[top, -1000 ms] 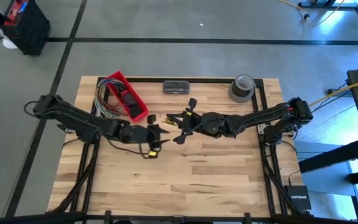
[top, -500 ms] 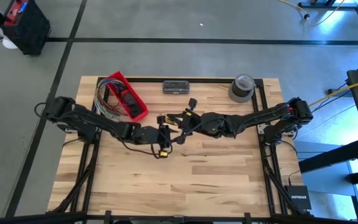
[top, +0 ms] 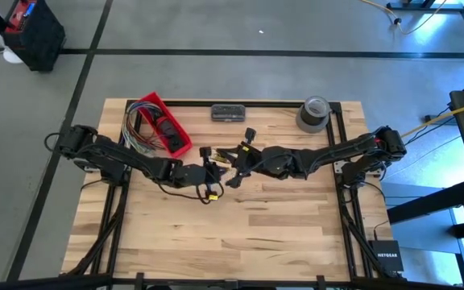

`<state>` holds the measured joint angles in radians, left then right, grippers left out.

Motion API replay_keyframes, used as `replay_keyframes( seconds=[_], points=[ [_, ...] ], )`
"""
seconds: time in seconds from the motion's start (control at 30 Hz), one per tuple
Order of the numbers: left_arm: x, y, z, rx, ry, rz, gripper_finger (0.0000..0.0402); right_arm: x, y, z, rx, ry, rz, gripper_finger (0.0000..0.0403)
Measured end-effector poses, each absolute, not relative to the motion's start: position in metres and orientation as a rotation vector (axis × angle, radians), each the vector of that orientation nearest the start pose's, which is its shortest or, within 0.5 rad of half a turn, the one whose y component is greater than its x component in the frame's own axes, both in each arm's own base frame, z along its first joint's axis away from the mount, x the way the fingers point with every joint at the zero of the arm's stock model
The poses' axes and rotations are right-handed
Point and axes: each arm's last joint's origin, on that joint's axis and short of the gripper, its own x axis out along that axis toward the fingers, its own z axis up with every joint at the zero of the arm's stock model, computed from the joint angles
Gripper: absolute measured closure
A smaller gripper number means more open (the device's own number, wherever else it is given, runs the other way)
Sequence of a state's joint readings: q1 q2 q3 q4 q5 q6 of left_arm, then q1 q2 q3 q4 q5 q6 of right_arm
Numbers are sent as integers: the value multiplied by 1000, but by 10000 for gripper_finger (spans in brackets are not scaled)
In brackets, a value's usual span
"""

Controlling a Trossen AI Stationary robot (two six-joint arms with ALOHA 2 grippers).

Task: Coil cords
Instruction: Coil the yellow wire on the spool

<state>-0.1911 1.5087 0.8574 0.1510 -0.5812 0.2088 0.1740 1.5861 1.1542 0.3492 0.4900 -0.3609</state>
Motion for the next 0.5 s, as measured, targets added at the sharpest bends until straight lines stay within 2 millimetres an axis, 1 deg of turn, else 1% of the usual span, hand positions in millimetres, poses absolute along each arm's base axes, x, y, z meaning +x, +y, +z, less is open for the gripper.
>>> replay_keyframes(
  seconds=[0.13, 0.27, 0.5],
  points=[
    [300, -42, 234, 391, 523, 397, 398, 355, 62, 319, -404, 108, -275, 400],
    [282, -43, 249, 354, 535, 412, 396, 350, 69, 321, -425, 121, -257, 400],
    [242, -47, 274, 257, 549, 396, 398, 347, 69, 319, -473, 179, -220, 400]
  ],
)
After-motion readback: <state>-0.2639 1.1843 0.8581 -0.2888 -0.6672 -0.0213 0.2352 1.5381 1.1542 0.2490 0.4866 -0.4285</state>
